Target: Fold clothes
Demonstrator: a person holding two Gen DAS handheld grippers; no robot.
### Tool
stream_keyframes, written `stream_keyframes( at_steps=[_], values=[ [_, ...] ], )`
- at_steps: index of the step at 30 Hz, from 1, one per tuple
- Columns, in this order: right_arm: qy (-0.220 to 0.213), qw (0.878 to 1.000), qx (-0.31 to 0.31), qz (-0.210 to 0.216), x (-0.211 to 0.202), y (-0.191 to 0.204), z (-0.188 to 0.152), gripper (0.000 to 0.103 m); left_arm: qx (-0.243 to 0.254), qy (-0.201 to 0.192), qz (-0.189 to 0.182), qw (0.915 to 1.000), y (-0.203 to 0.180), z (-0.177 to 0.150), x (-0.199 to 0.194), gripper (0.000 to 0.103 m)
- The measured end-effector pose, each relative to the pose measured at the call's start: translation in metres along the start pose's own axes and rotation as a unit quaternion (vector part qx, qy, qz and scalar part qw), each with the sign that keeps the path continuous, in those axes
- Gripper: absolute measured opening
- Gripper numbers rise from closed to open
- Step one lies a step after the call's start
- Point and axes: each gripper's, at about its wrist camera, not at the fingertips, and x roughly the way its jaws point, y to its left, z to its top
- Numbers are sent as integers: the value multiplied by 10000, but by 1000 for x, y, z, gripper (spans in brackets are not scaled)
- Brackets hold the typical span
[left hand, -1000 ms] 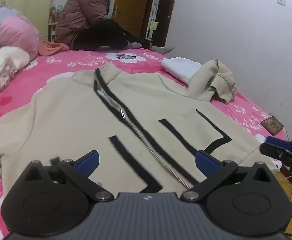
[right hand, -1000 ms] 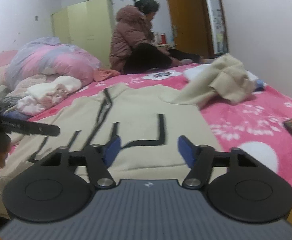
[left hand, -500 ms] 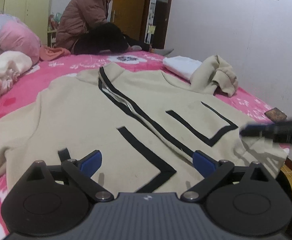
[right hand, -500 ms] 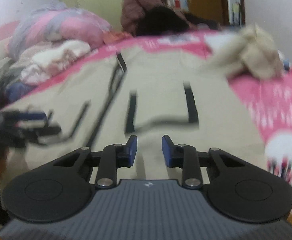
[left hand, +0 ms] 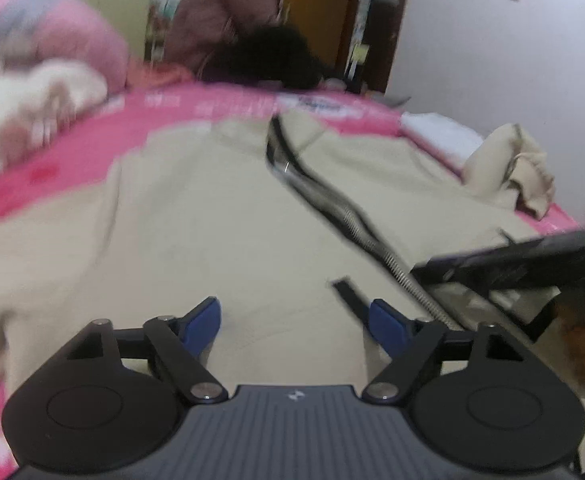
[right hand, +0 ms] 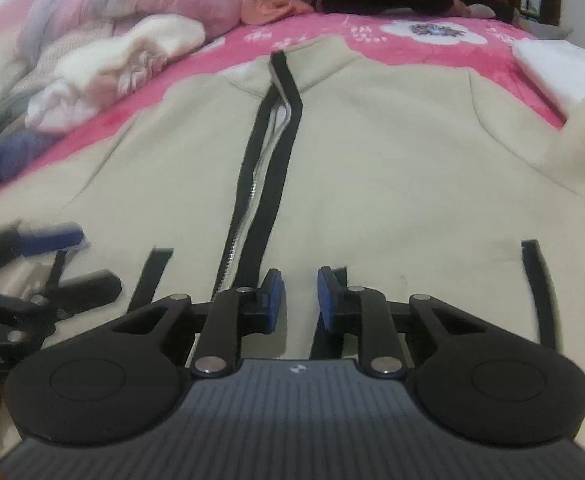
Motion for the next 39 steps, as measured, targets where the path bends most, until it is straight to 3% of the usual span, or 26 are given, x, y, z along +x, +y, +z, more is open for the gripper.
stream_keyframes(
  at_steps=[2,6,9,13,17,21,27,32,34,36,39],
  values=[
    [53,9998,-193,-79,-8,4,14,18,-54,-16,-103,9999,3,-1,1,88],
    [-228,9985,-438,-239,-8,8,43,18,66,-22,-37,10000,-2,-5,2,89],
    [-280,9994,-70,-182,24,0,59,18,70,-16,-33,10000,-3,-6,3,89],
    [-247,9985,477,-96,62,-18,53,18,7,-16,-115,9999,0,-6,3,92],
    [-300,9935,1098,72,35,-32,56,19,-8,-30,-74,10000,-1,-4,-1,92],
    [-713,9866,1458,153,-14,-52,49,21,90,-113,180,9997,-9,1,-8,94],
    [-1292,9703,2027,-282,-81,-119,24,27,606,-366,21,9975,-44,24,-9,96],
    [-1634,9429,2746,-941,-115,-191,0,31,932,-194,-289,9950,-82,38,14,97],
    [-1788,9296,2971,-1253,-120,-216,-8,39,1038,-90,-398,9938,-95,38,25,97],
    [-1827,9246,2834,-1773,-116,-230,-11,42,1159,1,-455,9922,-107,35,36,97],
    [-1680,9354,1999,-2385,-96,-227,-7,42,1339,125,-542,9894,-120,28,50,96]
  ],
)
